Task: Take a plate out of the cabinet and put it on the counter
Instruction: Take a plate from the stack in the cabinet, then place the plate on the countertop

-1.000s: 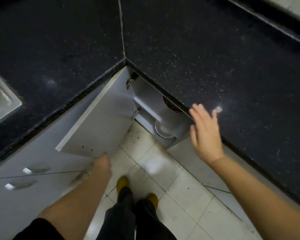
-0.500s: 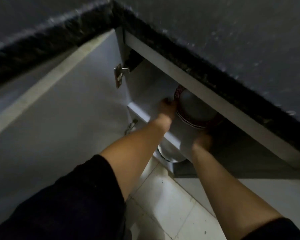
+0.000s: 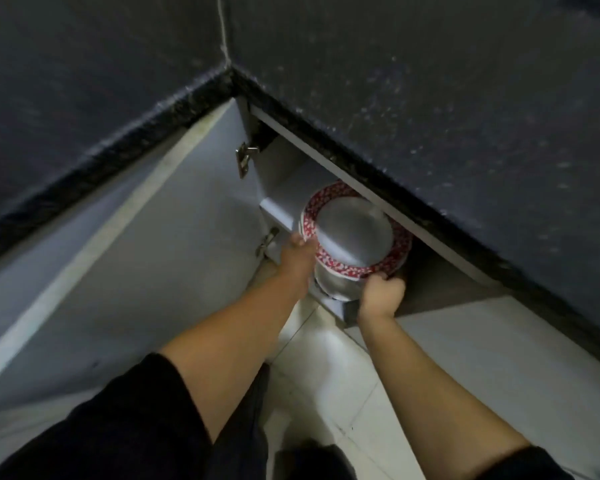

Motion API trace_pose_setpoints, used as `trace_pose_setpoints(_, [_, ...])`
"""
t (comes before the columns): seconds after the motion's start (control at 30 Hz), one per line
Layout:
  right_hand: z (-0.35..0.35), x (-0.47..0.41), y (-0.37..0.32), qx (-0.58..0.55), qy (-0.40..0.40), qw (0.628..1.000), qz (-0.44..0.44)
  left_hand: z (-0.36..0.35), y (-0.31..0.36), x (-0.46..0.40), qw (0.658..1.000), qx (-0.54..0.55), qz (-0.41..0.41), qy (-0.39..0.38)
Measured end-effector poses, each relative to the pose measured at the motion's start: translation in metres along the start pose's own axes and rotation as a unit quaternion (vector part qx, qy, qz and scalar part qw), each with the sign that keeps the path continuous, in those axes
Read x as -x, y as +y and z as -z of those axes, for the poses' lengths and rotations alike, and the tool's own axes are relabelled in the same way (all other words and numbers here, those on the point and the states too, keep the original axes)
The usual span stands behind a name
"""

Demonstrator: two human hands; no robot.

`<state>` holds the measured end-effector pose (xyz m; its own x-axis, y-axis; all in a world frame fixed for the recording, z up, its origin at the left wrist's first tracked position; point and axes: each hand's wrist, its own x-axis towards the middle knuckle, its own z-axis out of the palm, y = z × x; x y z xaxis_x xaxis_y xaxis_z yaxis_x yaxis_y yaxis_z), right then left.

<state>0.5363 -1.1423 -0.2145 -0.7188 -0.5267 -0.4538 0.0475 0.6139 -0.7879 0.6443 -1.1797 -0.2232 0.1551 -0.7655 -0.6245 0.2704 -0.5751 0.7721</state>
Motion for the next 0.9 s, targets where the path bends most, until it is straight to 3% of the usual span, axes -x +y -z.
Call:
trace_pose_setpoints(0.07, [0.026, 0.045, 0.000, 0.003, -0.009, 1.000, -0.005, 0.028, -0.002, 0.046, 1.000, 0.003, 0.003, 0.031])
trace_pose_setpoints(0.23, [0.091, 0.153, -0.007, 0.000, -0.119, 0.993, 0.001, 0.078, 0.008, 0.164, 0.992, 0.044, 0.013, 0.119])
trace_pose_setpoints(0.47, [0.147, 0.241, -0.023, -0.034, -0.211, 0.977, 0.020, 0.114, 0.042, 0.290, 0.978, 0.089, -0.055, 0.179])
trace_pose_setpoints(0.7, [0.217, 0.258, -0.067, -0.125, -0.173, 0.973, 0.090, 0.067, 0.091, 0.359, 0.977, 0.070, -0.164, 0.114])
trace_pose_setpoints(0.9, [0.326, 0.186, -0.096, -0.190, -0.059, 0.972, 0.124, -0.067, 0.090, 0.385, 0.983, 0.014, -0.185, 0.007])
